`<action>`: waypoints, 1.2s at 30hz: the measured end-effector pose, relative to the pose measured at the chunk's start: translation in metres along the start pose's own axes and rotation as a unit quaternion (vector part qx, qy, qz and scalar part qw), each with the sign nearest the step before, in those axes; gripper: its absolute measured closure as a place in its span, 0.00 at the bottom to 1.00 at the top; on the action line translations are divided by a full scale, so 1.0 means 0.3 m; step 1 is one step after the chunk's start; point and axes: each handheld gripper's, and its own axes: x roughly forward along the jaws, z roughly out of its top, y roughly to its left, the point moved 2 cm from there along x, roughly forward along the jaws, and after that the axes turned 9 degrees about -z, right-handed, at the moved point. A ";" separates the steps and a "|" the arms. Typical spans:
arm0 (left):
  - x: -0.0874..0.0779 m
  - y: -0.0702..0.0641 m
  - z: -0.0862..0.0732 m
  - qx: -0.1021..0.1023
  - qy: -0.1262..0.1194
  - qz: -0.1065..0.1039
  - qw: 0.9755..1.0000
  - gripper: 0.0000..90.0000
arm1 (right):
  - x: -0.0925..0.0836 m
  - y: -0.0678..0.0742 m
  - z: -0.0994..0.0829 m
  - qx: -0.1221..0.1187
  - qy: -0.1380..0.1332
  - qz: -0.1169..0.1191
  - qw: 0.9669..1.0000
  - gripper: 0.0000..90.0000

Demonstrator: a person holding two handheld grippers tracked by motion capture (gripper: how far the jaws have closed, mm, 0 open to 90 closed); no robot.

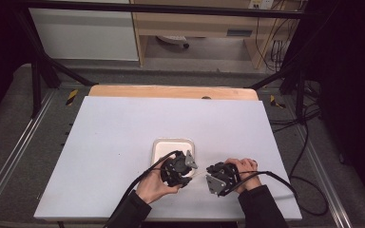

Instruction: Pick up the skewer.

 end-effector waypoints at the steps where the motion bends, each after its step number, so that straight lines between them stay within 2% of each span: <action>1: 0.001 0.004 0.001 -0.003 0.008 -0.001 1.000 0.79 | 0.000 0.000 0.000 0.000 0.000 0.000 1.000 0.99; 6: 0.021 0.020 0.011 -0.019 0.040 -0.015 0.999 0.83 | 0.007 -0.012 0.027 -0.033 0.010 -0.005 0.999 0.99; 10: 0.041 0.026 0.025 -0.021 0.064 -0.019 0.998 0.89 | 0.014 -0.014 0.040 -0.049 0.013 -0.004 0.999 0.99; 12: 0.049 0.027 0.030 -0.021 0.068 -0.022 0.997 0.92 | 0.015 -0.014 0.044 -0.055 0.012 -0.003 0.998 0.99; 17: 0.062 0.023 0.034 -0.019 0.080 -0.021 0.996 0.98 | 0.013 -0.012 0.049 -0.057 0.012 -0.006 0.998 0.99; 23: 0.063 0.016 0.029 -0.018 0.075 -0.012 0.997 0.99 | 0.011 -0.011 0.051 -0.049 0.015 -0.007 0.999 0.97; 25: 0.059 0.015 0.022 -0.020 0.072 -0.008 0.997 0.99 | 0.011 -0.015 0.050 -0.035 0.015 -0.011 0.999 0.93; 27: 0.052 0.016 0.011 -0.021 0.064 -0.005 0.998 0.99 | 0.009 -0.022 0.045 0.003 0.020 -0.005 1.000 0.85; 29: 0.043 0.016 -0.007 -0.029 0.051 0.003 0.998 0.99 | 0.007 -0.031 0.034 0.043 0.016 -0.002 0.999 0.76; 31: 0.032 0.019 -0.029 -0.033 0.037 0.007 0.999 0.99 | -0.004 -0.035 0.017 0.106 0.020 -0.004 0.994 0.69; 33: 0.025 0.018 -0.047 -0.040 0.027 0.012 0.999 0.98 | -0.011 -0.041 0.003 0.141 0.013 -0.010 0.990 0.62; 34: 0.019 0.018 -0.057 -0.040 0.024 0.016 0.999 0.99 | -0.014 -0.044 -0.006 0.168 0.013 -0.009 0.986 0.56; 36: 0.011 0.011 -0.082 -0.052 0.003 0.020 0.998 0.98 | -0.016 -0.048 -0.025 0.227 0.024 -0.010 0.974 0.47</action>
